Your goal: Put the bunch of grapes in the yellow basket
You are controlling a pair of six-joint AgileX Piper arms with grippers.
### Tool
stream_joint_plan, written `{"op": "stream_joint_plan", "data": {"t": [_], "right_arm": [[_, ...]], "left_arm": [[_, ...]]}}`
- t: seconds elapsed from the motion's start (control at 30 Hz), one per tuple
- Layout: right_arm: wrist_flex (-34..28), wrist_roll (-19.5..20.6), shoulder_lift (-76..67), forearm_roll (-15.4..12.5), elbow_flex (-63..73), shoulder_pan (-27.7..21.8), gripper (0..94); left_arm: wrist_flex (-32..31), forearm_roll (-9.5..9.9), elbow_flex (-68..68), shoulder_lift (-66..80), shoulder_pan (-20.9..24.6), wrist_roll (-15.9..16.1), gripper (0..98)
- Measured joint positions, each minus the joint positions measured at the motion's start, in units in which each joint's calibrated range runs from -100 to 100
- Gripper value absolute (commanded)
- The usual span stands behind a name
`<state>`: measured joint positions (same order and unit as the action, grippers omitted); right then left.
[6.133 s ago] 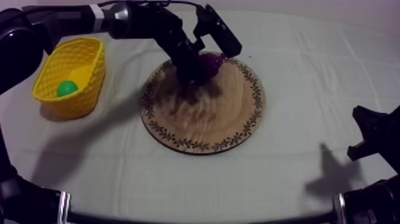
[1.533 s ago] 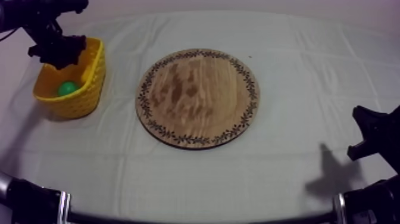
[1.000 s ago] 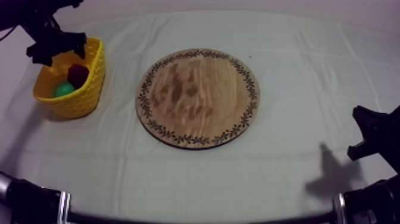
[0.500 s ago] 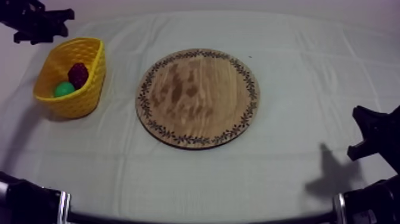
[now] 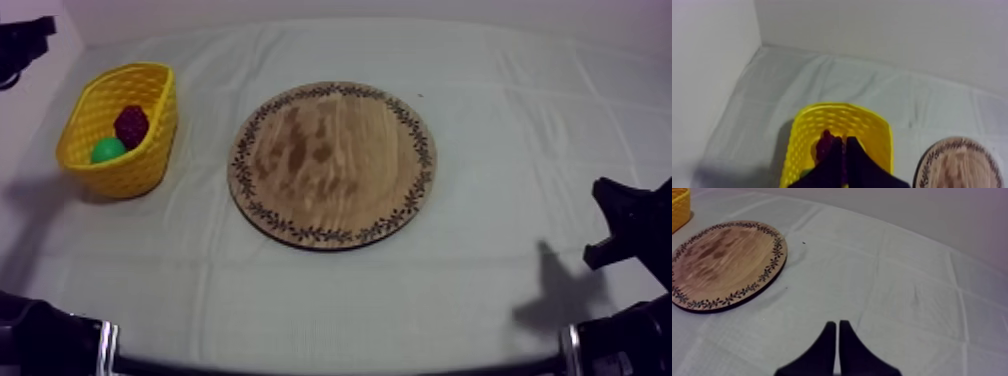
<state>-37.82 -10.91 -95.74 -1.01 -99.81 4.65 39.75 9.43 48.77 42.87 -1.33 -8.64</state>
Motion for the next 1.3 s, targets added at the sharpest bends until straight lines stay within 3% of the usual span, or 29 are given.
{"op": "stream_joint_plan", "data": {"t": [0.67,0.73,1.0,1.3], "right_arm": [[0.0,0.0,0.0,0.0,0.0,0.0,0.4],[0.0,0.0,0.0,0.0,0.0,0.0,0.4],[0.0,-0.1,0.0,0.0,0.0,0.0,0.4],[0.0,0.0,0.0,0.0,0.0,0.0,0.4]], "left_arm": [[-9.0,-0.07,42.3,48.9,0.5,3.6,0.0],[-9.7,-0.21,45.5,51.5,0.4,4.1,0.0],[-10.3,-4.08,50.6,56.4,0.4,7.6,0.0],[-12.3,-4.58,51.1,56.8,1.0,6.9,0.0]]}}
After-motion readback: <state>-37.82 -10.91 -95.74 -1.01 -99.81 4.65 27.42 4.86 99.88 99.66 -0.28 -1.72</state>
